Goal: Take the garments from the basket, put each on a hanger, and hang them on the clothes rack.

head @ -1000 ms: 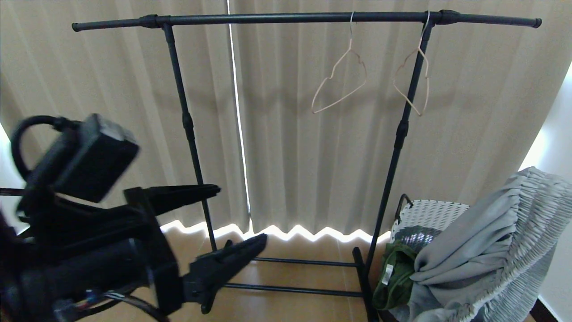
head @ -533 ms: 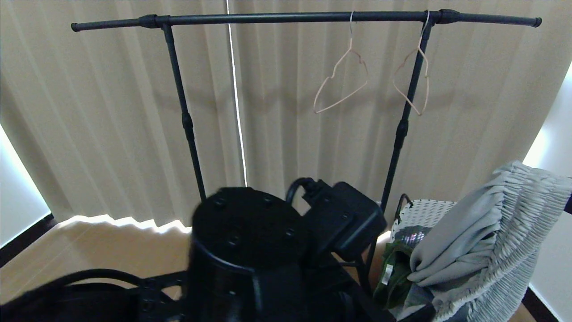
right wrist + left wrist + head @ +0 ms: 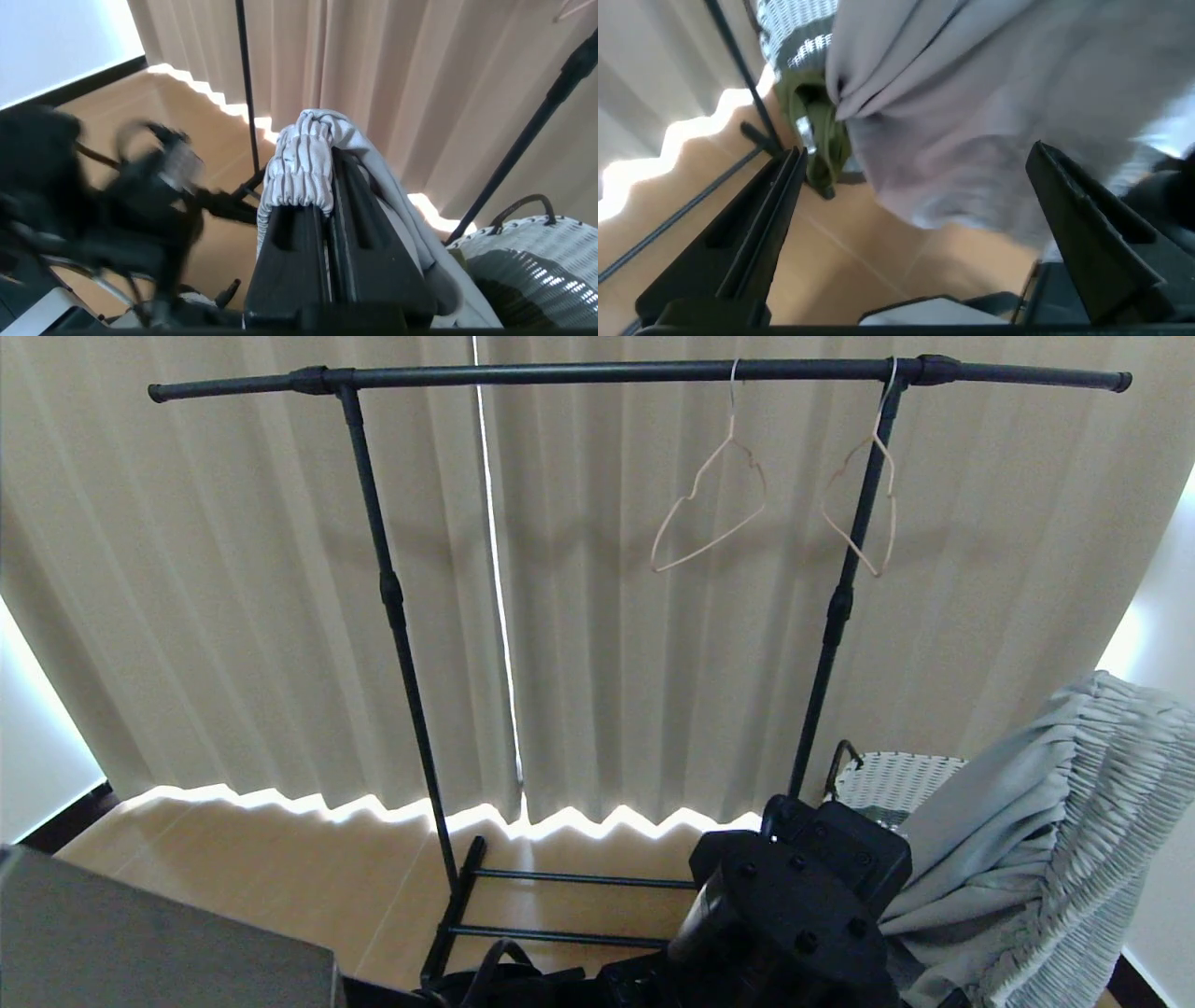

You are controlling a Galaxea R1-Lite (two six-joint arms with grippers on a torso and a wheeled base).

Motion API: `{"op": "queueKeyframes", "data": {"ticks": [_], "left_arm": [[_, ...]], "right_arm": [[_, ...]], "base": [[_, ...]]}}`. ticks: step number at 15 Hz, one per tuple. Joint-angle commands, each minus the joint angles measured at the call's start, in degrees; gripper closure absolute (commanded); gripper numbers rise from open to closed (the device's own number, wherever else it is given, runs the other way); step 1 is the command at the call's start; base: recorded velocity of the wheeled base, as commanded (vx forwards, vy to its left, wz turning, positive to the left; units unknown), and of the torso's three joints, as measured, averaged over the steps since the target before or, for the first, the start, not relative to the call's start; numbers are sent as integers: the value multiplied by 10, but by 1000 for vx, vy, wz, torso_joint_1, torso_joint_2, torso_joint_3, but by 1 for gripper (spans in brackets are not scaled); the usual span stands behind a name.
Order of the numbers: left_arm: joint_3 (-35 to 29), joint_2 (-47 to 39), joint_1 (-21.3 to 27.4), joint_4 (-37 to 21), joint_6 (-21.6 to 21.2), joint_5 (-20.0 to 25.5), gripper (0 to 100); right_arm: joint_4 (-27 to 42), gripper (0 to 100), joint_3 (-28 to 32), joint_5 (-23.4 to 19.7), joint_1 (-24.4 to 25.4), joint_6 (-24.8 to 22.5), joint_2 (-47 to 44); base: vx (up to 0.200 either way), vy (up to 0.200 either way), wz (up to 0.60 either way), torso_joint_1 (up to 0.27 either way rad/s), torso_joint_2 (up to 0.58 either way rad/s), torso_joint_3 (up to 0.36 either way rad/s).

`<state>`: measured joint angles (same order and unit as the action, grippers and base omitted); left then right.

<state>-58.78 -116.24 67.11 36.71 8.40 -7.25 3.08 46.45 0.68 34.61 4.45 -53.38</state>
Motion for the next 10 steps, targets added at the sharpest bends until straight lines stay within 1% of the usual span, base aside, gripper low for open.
{"op": "queueKeyframes", "data": {"ticks": [1, 2, 3, 5, 6, 7, 8, 10], "left_arm": [[0, -15, 0, 0, 5, -7, 0], [2, -16, 1, 0, 8, -12, 0], [17, -14, 2, 0, 9, -20, 0], [58, 15, 20, 0, 7, -22, 0], [97, 45, 30, 0, 3, -18, 0], [114, 62, 37, 0, 2, -16, 0], [122, 66, 43, 0, 1, -16, 0], [116, 64, 50, 2, 3, -15, 0]], "right_arm": [[1, 100, 0, 0, 0, 0, 11], [0, 100, 0, 0, 0, 0, 11], [-1, 100, 0, 1, 0, 0, 11], [-1, 100, -1, 1, 0, 0, 10], [-1, 100, -1, 1, 0, 0, 9], [-1, 100, -1, 1, 0, 0, 9], [-1, 100, 0, 0, 0, 0, 7], [-1, 100, 0, 0, 0, 0, 6]], "base": [[0, 0, 0, 0, 0, 0], [0, 0, 0, 0, 0, 0], [0, 0, 0, 0, 0, 0], [0, 0, 0, 0, 0, 0], [0, 0, 0, 0, 0, 0], [0, 0, 0, 0, 0, 0], [0, 0, 0, 0, 0, 0], [0, 0, 0, 0, 0, 0]]}}
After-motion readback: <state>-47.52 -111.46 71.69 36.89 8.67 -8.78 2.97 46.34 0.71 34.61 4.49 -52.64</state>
